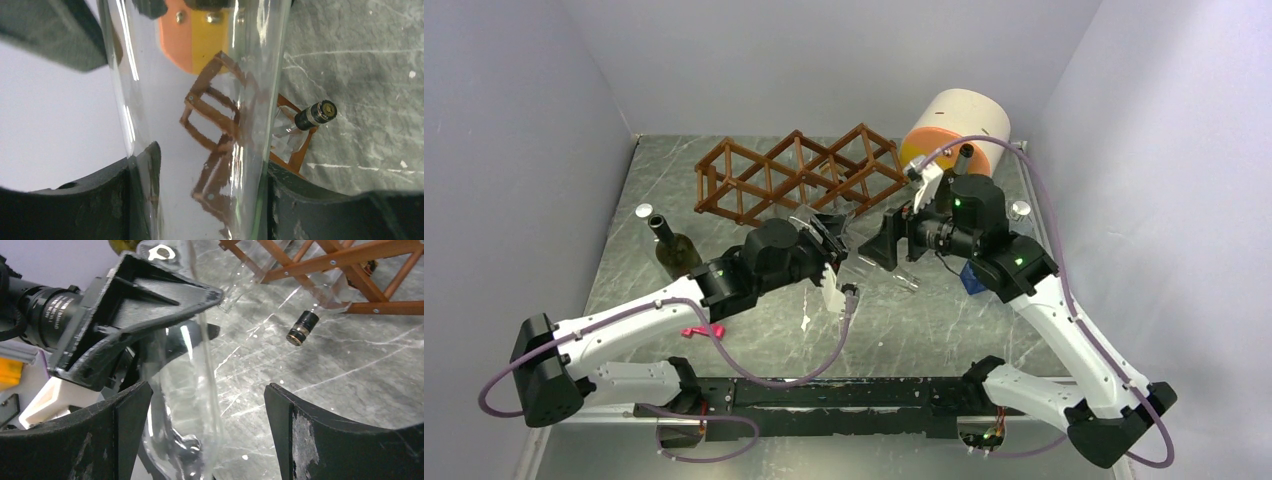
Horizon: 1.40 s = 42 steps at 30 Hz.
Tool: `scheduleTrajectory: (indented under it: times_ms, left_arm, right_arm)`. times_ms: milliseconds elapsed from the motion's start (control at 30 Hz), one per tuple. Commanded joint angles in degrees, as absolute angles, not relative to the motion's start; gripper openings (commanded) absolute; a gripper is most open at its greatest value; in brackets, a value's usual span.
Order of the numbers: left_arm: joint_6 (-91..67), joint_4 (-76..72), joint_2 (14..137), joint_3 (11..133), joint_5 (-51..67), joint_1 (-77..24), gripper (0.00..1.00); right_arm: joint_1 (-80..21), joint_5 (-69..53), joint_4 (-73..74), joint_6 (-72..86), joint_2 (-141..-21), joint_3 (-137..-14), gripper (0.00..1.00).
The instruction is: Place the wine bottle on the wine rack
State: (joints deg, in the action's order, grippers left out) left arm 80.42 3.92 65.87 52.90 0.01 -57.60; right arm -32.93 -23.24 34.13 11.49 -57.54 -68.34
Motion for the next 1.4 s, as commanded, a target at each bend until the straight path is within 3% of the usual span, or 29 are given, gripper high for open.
scheduleTrajectory:
  times_ms: [0,333,533,900,1000,1067,1100,1167,1233,1300,1333,1367]
  left_arm:
    - [80.8,1.9,67.2,57.8,1.1,-57.5,0.07]
    - [79.5,2.9,67.3,58.2,3.0,-56.5,0.07]
    - [77.6,5.3,67.1,60.1,4.8,-56.0,0.07]
    - [75.0,6.9,65.9,61.4,7.1,-53.8,0.07]
    - [73.7,7.2,65.9,61.8,7.3,-53.5,0.07]
    - [73.1,7.6,66.1,62.1,7.4,-53.4,0.08]
    - [72.9,7.4,66.2,62.1,7.3,-53.4,0.1]
    - [71.8,6.5,66.1,61.7,7.3,-53.4,0.2]
    - [69.7,4.4,65.8,60.7,6.8,-53.4,0.43]
    - [67.5,2.0,65.0,59.0,6.6,-53.3,0.66]
    - [66.8,1.1,64.6,58.2,6.7,-53.4,0.9]
    - [66.4,0.6,64.3,57.5,6.8,-53.4,0.99]
  right_arm:
    - [-38.0,-19.1,33.7,9.8,-58.4,-66.0,0.87]
    - [-41.5,-15.7,33.4,10.1,-58.7,-63.4,0.83]
    - [-41.6,-18.0,34.2,9.9,-60.6,-64.2,0.62]
    - [-42.3,-17.0,35.0,10.1,-60.0,-63.7,0.7]
    - [-42.4,-17.8,35.6,9.9,-59.8,-63.7,0.63]
    - [-42.5,-17.5,35.8,10.1,-59.7,-63.7,0.47]
    - [-42.5,-17.0,35.6,10.3,-59.6,-63.6,0.33]
    - [-42.6,-15.8,35.3,10.9,-59.6,-63.9,0.14]
    - [-42.6,-13.7,34.6,11.9,-59.5,-64.2,0.01]
    - [-42.5,-10.4,33.4,12.9,-58.8,-64.2,0.0]
    - [-42.6,-8.6,32.8,13.4,-58.3,-64.2,0.0]
    - [-42.6,-6.8,32.1,13.8,-57.7,-64.2,0.0]
